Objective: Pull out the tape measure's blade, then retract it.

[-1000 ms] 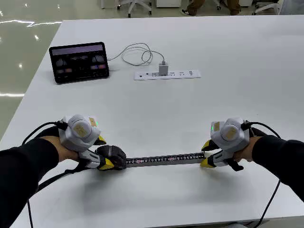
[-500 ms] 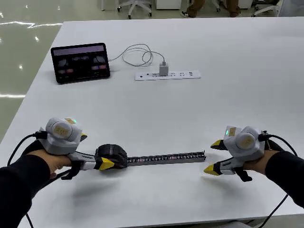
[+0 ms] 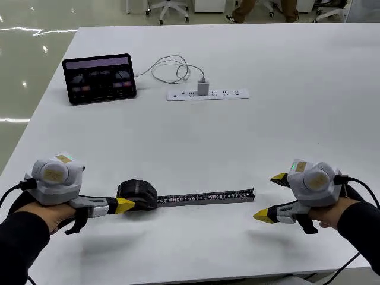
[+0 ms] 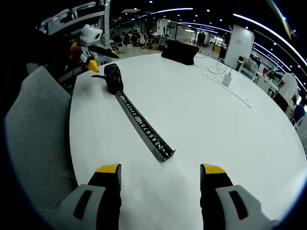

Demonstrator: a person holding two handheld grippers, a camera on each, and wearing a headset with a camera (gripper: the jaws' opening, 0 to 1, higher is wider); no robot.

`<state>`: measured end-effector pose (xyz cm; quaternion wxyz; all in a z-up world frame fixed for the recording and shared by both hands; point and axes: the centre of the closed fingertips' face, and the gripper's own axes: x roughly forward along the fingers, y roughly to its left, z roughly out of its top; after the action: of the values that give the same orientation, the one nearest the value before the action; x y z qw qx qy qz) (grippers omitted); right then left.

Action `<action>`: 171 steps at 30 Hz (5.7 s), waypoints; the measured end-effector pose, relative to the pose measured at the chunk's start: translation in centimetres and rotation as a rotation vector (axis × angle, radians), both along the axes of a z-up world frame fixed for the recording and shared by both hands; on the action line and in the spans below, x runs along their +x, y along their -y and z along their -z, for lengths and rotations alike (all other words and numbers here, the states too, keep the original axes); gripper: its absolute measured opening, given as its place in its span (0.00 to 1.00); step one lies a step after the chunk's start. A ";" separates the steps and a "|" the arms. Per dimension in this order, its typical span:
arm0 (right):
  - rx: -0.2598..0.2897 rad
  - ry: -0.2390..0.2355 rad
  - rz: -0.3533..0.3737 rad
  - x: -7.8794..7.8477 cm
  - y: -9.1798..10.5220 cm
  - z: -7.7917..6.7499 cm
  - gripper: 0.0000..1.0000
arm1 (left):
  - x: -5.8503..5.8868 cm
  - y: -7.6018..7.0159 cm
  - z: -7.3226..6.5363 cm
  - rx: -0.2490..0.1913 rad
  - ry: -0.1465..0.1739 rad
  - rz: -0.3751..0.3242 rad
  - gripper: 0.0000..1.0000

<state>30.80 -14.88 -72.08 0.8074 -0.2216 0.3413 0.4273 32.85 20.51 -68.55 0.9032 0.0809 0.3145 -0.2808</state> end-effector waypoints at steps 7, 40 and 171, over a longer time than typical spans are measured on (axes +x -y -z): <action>0.030 0.010 0.064 -0.9 1.4 -0.4 0.66 | -2.0 -0.6 -0.4 -0.041 0.017 -0.025 1.00; 0.144 0.030 0.199 -7.0 5.9 -3.4 0.95 | -7.8 -2.9 -2.4 -0.092 0.044 -0.042 1.00; -0.235 -0.155 -0.488 2.4 -2.8 2.6 0.41 | 1.3 5.5 3.0 -0.154 0.094 -0.402 1.00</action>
<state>33.17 -12.10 -74.72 0.6207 -0.3560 0.3856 0.5824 34.12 15.04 -71.58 0.9582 -0.0395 0.2594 -0.1142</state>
